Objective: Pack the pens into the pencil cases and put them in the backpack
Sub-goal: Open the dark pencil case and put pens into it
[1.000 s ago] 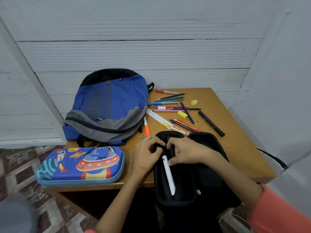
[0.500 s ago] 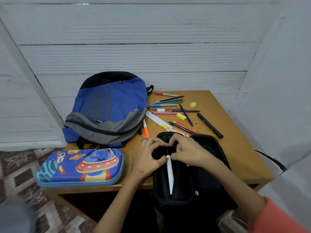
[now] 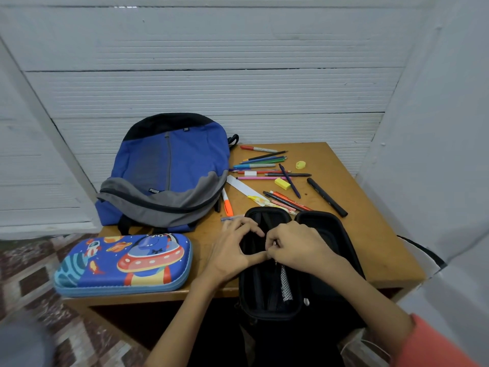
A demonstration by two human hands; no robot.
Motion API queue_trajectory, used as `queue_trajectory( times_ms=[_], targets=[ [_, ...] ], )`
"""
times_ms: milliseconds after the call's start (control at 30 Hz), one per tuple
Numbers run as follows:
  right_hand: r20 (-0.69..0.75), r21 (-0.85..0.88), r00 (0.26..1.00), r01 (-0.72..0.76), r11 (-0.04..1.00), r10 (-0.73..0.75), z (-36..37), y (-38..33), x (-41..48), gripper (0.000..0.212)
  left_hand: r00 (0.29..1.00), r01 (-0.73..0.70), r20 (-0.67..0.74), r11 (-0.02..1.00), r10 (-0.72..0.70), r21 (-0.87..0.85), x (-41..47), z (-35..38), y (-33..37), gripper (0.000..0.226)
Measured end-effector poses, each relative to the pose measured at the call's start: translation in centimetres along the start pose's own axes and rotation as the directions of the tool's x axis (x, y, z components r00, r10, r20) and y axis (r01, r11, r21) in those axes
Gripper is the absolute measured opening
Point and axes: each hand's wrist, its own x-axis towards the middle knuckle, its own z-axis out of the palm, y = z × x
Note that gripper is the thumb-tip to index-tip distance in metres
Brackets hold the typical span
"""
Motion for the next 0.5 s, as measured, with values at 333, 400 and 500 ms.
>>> queue_trajectory(
  times_ms=[333,400,500],
  targets=[
    [0.010,-0.290,1.000,0.031,0.957,-0.029,0.2,-0.8,0.0,0.012,0.997,0.031,0.070,0.999,-0.032,0.021,0.0,-0.2,0.0,0.039],
    [0.016,-0.283,0.999,0.047,0.958,-0.044,0.1,-0.7,0.0,0.012,0.997,0.029,0.071,0.999,-0.031,0.037,0.0,-0.2,-0.1,0.041],
    [0.012,0.012,0.999,0.040,0.999,-0.040,-1.3,0.4,0.0,0.015,0.996,0.033,0.080,0.999,-0.036,0.038,0.0,-0.1,0.0,0.040]
  ],
)
